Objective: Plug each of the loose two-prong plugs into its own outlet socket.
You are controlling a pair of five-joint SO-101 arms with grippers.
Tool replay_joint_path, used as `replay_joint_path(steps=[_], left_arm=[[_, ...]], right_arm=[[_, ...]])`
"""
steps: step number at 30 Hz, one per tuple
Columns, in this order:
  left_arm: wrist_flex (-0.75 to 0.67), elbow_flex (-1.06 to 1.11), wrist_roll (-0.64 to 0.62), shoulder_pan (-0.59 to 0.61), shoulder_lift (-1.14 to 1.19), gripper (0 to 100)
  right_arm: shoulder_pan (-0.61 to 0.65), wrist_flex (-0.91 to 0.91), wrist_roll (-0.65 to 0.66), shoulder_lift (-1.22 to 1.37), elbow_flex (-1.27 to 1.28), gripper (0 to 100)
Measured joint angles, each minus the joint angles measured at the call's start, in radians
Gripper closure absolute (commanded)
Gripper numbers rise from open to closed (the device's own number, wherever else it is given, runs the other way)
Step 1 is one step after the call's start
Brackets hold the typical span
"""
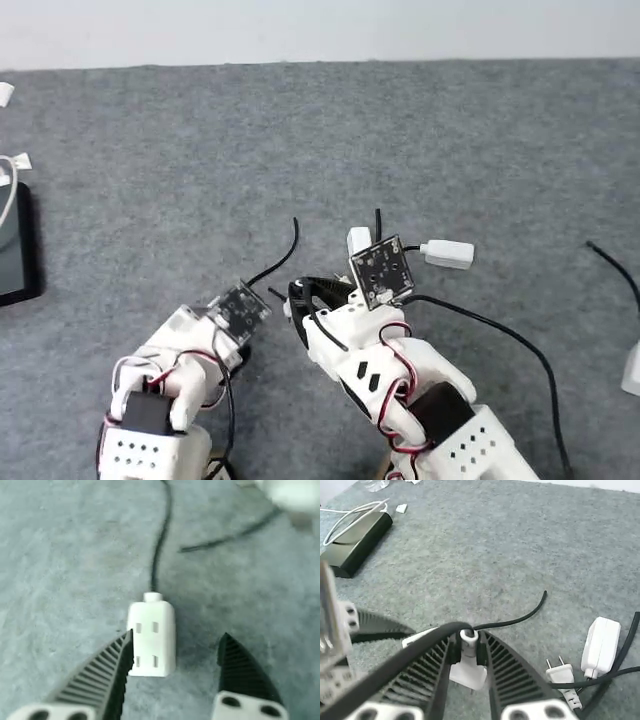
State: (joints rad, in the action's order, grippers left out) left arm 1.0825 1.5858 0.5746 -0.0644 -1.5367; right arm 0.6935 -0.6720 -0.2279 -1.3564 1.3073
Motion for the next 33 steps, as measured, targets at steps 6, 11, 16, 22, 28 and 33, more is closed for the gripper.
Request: replay_joint_path(steps=[6,11,16,22,28,33], left_arm=[[-0.023,0.031,0.092,0.02,-0.014,79],[-0.161,0.031,0.137,0.06,0.106,79],[-0.307,-0.034,0.147,0.058,0.327,79],[-0.482,-0.207,0.198,0.075,0.76,79],[-0.417,-0.489,0.284,0.091,1.186,85],[-0.265,-0.632,0.344,0.075,1.323,93]], right_arm=[[-0.003,0.0,0.0,0.0,0.0,99.1],[-0.002,0.0,0.0,0.0,0.0,99.1],[-0.002,0.0,0.0,0.0,0.0,99.1],[-0.002,0.0,0.0,0.0,0.0,99.1],[-0.002,0.0,0.0,0.0,0.0,99.1],[-0.002,0.0,0.0,0.0,0.0,99.1]])
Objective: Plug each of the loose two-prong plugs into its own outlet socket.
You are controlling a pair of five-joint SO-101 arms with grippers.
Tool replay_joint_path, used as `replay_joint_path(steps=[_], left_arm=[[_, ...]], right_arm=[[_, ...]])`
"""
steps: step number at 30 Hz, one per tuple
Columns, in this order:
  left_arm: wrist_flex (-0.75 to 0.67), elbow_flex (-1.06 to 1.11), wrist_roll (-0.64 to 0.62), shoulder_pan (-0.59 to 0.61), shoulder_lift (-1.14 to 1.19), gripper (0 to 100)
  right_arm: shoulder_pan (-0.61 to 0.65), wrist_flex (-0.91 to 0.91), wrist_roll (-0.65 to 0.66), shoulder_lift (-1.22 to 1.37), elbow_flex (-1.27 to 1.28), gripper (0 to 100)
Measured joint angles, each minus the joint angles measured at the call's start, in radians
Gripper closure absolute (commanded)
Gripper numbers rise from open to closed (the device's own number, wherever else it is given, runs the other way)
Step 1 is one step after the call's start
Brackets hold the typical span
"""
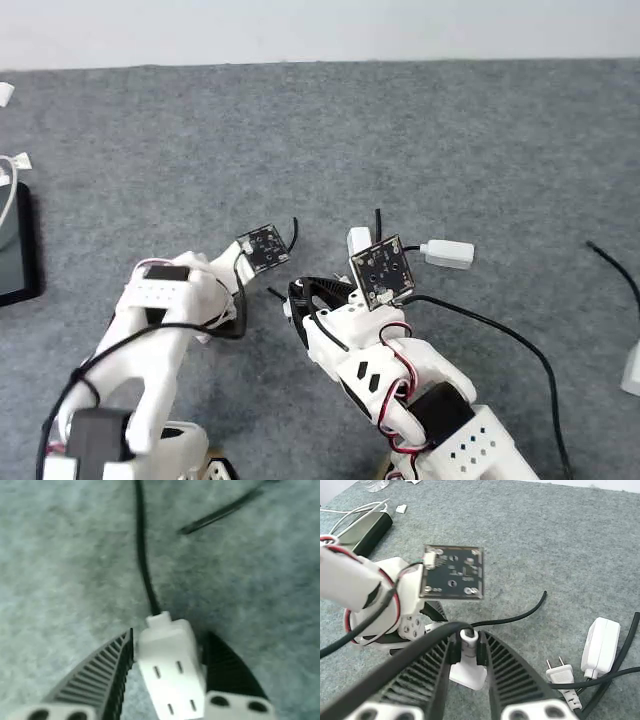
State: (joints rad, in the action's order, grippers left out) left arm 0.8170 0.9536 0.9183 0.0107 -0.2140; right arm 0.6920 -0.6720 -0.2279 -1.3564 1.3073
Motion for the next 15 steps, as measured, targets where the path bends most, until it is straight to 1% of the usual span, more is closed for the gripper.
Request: replay_joint_path(steps=[5,8,9,11,13,15], left_arm=[[0.155,-0.103,0.005,-0.003,0.086,94],[0.252,-0.135,-0.052,-0.002,0.12,94],[0.265,-0.141,-0.089,0.0,0.129,94],[0.278,-0.15,-0.204,-0.005,0.146,94],[0.278,-0.16,-0.345,-0.017,0.157,94],[0.287,-0.17,-0.514,-0.028,0.167,94]], right_arm=[[-0.017,0.0,0.0,0.0,0.011,99.1],[-0.04,0.0,0.0,0.0,0.011,99.1],[-0.043,0.0,0.0,0.0,0.011,99.1],[-0.043,0.0,0.0,0.0,0.011,99.1],[-0.043,0.0,0.0,0.0,0.011,99.1],[-0.043,0.0,0.0,0.0,0.011,99.1]])
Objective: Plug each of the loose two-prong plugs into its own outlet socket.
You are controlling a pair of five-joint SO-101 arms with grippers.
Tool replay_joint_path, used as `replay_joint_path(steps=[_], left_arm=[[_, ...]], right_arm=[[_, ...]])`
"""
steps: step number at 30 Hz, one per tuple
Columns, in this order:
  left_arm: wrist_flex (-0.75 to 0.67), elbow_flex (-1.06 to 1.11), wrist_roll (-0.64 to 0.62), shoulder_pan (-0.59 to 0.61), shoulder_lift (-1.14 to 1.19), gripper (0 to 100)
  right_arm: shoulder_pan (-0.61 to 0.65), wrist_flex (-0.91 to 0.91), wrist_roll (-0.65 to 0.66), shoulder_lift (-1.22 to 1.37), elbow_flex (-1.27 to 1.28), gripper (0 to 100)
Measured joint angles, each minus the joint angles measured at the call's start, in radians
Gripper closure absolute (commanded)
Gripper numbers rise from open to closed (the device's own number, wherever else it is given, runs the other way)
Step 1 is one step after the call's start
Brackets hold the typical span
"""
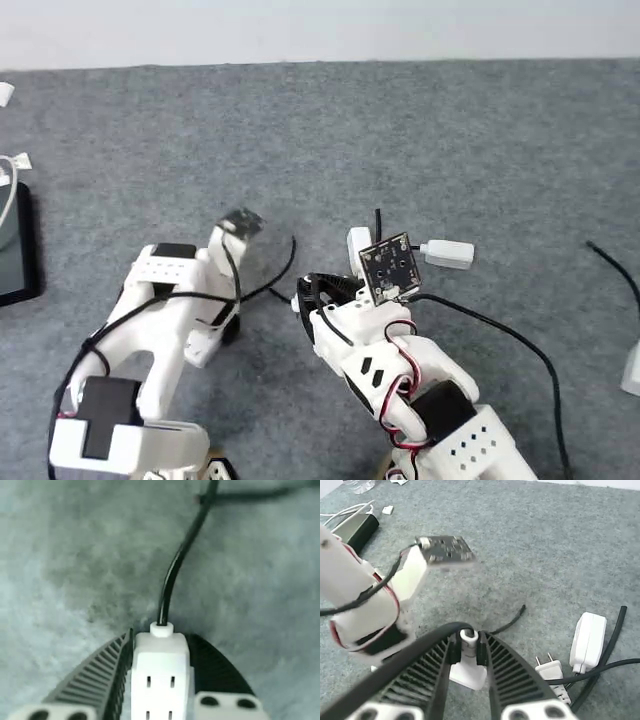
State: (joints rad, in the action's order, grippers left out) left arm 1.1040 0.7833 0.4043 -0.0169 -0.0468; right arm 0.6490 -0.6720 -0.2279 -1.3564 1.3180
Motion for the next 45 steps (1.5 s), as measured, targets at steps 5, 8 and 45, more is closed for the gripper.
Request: replay_joint_path(steps=[5,8,45], left_arm=[[0.002,-0.086,-0.514,-0.025,0.008,94],[-0.023,-0.153,-0.758,-0.02,0.009,94],[0.077,0.454,-0.578,0.149,-1.123,60]], right_arm=[[0.0,0.0,0.0,0.0,0.0,99.1],[0.0,0.0,0.0,0.0,0.0,99.1],[0.066,0.244,0.0,0.037,0.069,99.1]])
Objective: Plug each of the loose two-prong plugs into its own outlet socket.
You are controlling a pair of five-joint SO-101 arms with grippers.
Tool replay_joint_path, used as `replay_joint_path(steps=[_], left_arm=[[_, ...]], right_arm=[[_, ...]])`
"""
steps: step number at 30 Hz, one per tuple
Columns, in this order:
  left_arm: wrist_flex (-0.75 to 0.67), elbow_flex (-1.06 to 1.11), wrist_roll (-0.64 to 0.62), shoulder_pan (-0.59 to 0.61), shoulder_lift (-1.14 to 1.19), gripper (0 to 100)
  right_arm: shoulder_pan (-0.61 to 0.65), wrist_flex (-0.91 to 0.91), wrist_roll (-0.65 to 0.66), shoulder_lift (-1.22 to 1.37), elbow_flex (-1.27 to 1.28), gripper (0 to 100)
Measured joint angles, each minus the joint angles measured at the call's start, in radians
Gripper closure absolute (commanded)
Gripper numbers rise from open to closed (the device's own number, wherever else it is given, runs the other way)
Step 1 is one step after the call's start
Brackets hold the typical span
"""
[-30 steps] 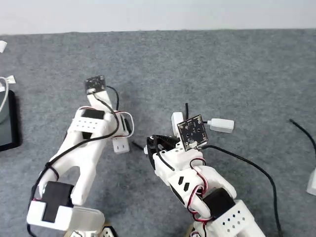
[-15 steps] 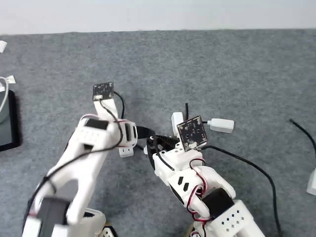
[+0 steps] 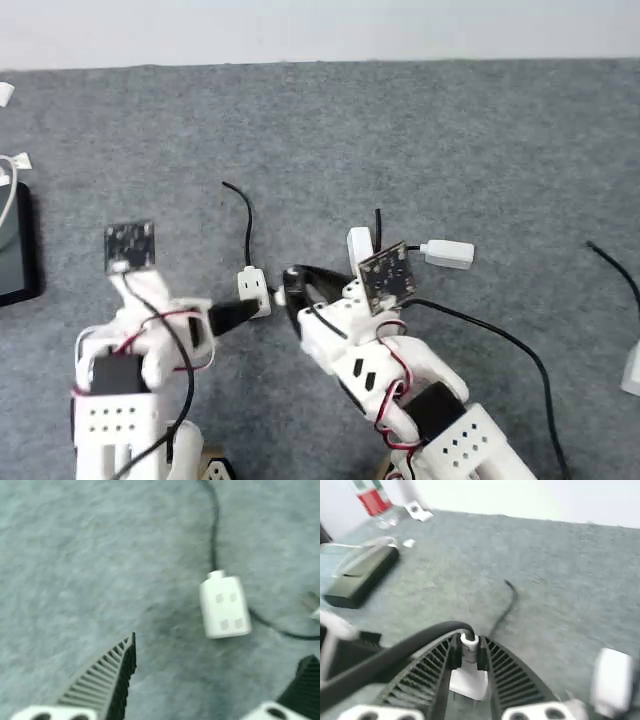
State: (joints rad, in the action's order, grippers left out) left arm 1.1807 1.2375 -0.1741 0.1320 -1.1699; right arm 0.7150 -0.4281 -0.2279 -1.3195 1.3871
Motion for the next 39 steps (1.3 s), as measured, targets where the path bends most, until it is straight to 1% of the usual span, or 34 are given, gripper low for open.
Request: replay_joint_path(steps=[3,6,9,15,18,25,29,35,39], left_arm=[[0.018,0.066,0.04,0.023,-0.08,60],[0.035,0.091,0.068,0.046,-0.101,60],[0.043,0.092,0.106,0.107,-0.092,60],[0.044,0.092,0.118,0.267,-0.031,59],[0.044,0.092,0.118,0.341,0.009,59],[0.037,0.092,0.137,0.353,0.077,59],[0.035,0.092,0.146,0.353,0.077,59],[0.035,0.092,0.146,0.353,0.077,59],[0.032,0.092,0.146,0.331,0.077,59]], right_arm=[[0.038,0.089,0.0,0.094,0.0,99.1],[0.046,0.172,0.0,0.242,-0.023,99.1],[0.046,0.267,0.0,0.417,-0.084,99.1],[0.046,0.525,0.0,0.76,-0.175,99.1],[0.046,0.585,0.0,0.898,-0.232,99.1],[0.046,0.674,0.025,1.083,-0.305,99.1],[0.037,0.689,0.049,1.112,-0.305,99.1],[0.021,0.689,0.052,1.114,-0.305,99.1],[0.02,0.689,0.052,1.114,-0.305,99.1]])
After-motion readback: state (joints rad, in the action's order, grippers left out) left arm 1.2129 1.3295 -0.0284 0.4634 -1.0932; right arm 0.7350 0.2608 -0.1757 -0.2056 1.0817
